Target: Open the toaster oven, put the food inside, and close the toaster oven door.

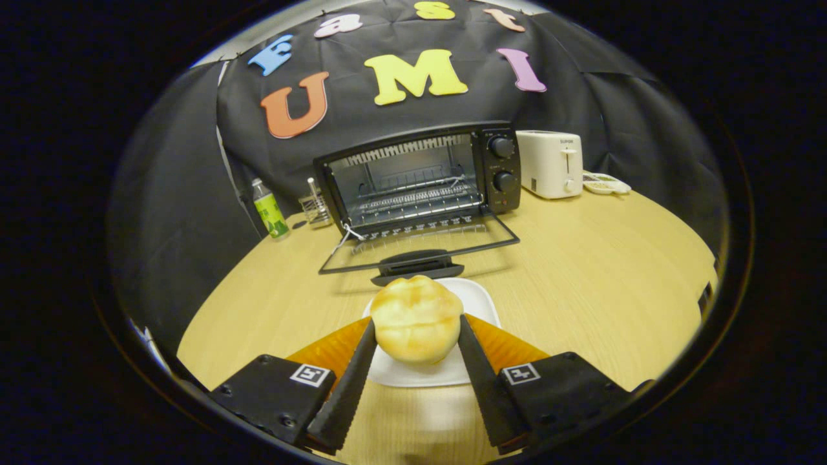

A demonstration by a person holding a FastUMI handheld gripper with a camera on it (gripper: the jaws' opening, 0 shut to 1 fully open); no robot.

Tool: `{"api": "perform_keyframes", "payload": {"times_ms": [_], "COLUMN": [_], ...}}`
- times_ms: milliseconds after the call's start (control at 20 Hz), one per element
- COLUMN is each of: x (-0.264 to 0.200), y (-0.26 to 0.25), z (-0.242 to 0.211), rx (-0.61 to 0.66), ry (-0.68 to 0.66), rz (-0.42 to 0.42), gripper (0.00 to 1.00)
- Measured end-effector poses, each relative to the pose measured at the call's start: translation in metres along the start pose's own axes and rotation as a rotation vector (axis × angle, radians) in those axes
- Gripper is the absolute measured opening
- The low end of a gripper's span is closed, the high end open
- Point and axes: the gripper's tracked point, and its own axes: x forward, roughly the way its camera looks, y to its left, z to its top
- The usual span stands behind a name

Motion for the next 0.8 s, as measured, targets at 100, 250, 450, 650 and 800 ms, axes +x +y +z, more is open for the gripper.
{"api": "perform_keyframes", "payload": {"times_ms": [100,250,450,650,800], "x": [-0.007,-0.013,-0.002,0.027,0.057], "y": [0.012,0.029,0.035,0.038,0.022], "z": [0.019,0.053,0.089,0.109,0.123], "rx": [0.05,0.129,0.141,0.27,0.405], "ry": [-0.041,-0.125,-0.202,-0.216,-0.238], "rz": [0.048,0.117,0.16,0.25,0.273], "gripper": [0.82,0.82,0.81,0.82,0.82]}}
